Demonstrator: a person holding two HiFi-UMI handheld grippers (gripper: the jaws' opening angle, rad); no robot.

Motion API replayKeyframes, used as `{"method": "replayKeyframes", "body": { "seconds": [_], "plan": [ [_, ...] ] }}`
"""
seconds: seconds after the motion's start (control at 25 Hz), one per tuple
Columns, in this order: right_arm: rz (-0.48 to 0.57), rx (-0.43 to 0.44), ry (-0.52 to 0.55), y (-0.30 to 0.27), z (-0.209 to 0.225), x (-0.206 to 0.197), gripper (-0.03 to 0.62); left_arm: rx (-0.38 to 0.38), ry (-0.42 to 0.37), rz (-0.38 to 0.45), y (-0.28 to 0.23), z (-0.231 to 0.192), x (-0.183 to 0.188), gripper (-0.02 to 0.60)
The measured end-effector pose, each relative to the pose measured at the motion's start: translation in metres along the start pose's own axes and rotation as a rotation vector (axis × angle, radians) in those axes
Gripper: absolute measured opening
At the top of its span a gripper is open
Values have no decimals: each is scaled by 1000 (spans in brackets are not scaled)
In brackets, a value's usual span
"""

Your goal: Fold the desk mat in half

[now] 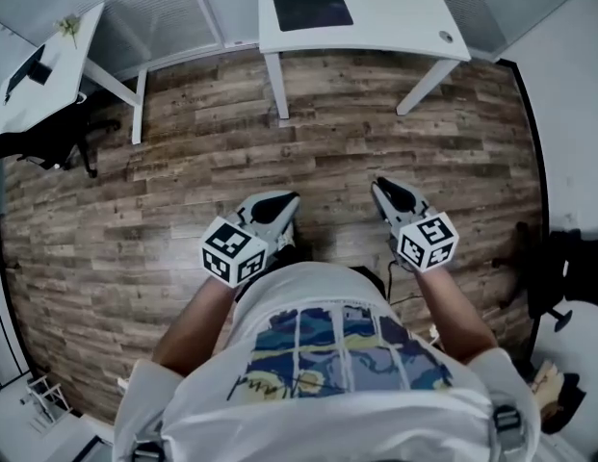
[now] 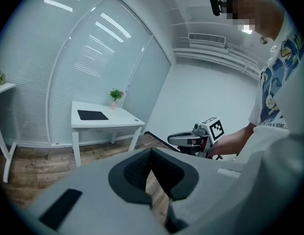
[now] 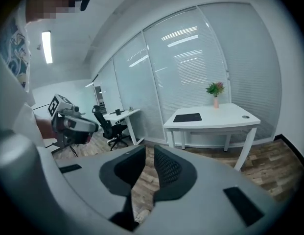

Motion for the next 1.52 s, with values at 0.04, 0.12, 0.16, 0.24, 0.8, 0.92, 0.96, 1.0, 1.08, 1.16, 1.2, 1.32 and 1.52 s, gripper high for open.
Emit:
{"method": "replayKeyframes", "body": {
  "seconds": [0.04,0.12,0.16,0.24,0.8,0.92,0.96,1.0,1.08,1.16,1.2,1.32,1.52],
  "plan": [
    [1,-9,-12,-18,5,7,54,-6,-2,0,1,-18,7,3],
    [-2,-18,-27,-51,13,22,52,-12,-9,0,3,-52,20,3],
    [-3,-22,-24,-67,17,31,52,-13,-13,0,3,-67,26,3],
    [-10,-35,-5,-92,27,46,51,-13,-16,0,2,-91,36,3],
    [-62,-95,-105,-244,212,116,54,25,20,6,-79,-198,114,3],
    [-86,-110,-124,-279,267,128,58,43,28,-1,-109,-216,140,3],
    [-95,-116,-131,-291,284,131,60,47,29,-2,-119,-222,149,3],
    [-101,-121,-140,-303,300,135,60,52,28,-3,-128,-229,157,3],
    [-108,-131,-163,-324,330,141,66,66,31,-9,-148,-240,170,3],
    [-108,-134,-184,-342,357,146,74,84,40,-17,-165,-248,180,3],
    [-106,-135,-192,-351,370,149,75,92,43,-21,-174,-252,185,3],
    [-128,-150,-211,-376,405,150,81,111,49,-22,-195,-261,199,3],
    [-184,-175,-213,-417,443,148,92,143,65,-7,-218,-278,211,3]
  ]
}}
Point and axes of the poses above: the fingertips, and each gripper's own axes: y backward along the fingers, z to its right, x out of its top, the point moved 9 cm from there along y, backward along the fingers, and after that the axes turned 6 degrees about x, right-handed, at the moved point
